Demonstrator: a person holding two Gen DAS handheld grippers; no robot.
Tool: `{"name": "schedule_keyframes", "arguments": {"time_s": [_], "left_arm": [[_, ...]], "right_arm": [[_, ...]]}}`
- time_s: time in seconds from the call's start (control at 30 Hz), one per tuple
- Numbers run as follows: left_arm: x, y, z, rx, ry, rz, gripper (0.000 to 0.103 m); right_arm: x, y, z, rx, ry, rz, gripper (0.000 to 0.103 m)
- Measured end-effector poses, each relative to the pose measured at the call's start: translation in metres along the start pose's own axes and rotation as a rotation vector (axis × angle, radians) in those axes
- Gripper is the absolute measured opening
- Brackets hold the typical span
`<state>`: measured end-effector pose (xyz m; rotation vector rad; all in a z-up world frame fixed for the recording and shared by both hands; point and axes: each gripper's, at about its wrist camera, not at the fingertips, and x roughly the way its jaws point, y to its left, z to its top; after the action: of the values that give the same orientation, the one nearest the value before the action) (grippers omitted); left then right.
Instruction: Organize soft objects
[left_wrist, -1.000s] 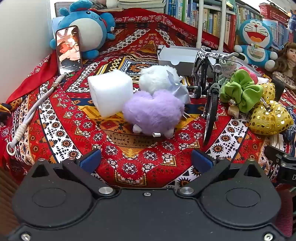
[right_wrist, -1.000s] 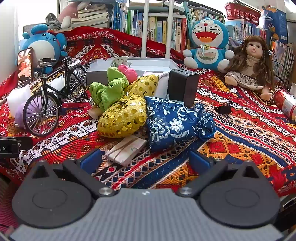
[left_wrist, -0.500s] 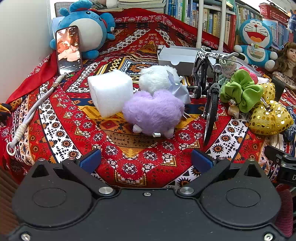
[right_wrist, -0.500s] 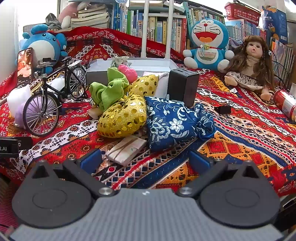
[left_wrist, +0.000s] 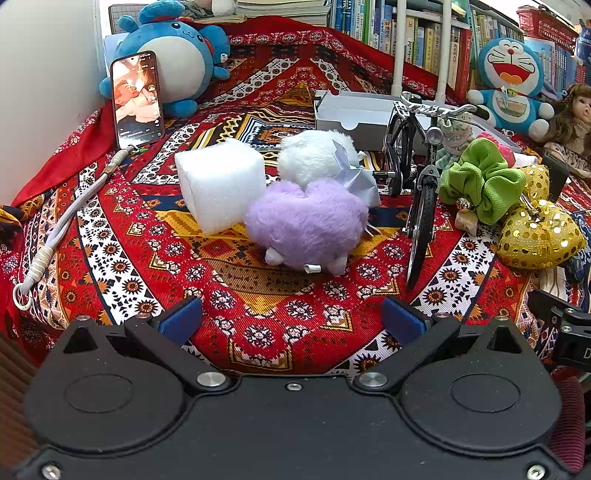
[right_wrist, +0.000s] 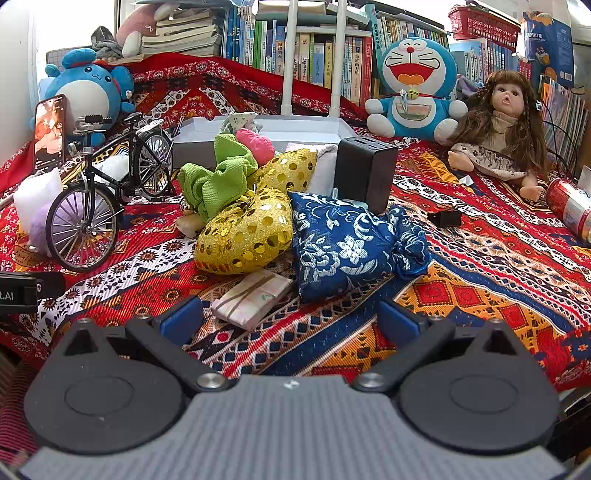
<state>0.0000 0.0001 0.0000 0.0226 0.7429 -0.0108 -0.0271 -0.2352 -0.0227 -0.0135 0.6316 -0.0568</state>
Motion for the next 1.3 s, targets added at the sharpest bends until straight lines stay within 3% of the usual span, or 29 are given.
{"name": "schedule_keyframes", "arguments": {"time_s": [1.03, 1.3], "left_arm": [[0.0000, 0.0001, 0.0000, 0.000, -0.001, 0.000, 0.103], [0.0034, 0.0081, 0.0005, 0.026, -0.012, -0.034, 0.103]], "right_arm": [[-0.0001, -0.0001, -0.0003, 0.000, -0.001, 0.000, 0.103], [-0.0019, 0.0001, 0.0001, -0.005, -0.006, 0.008, 0.103]]}}
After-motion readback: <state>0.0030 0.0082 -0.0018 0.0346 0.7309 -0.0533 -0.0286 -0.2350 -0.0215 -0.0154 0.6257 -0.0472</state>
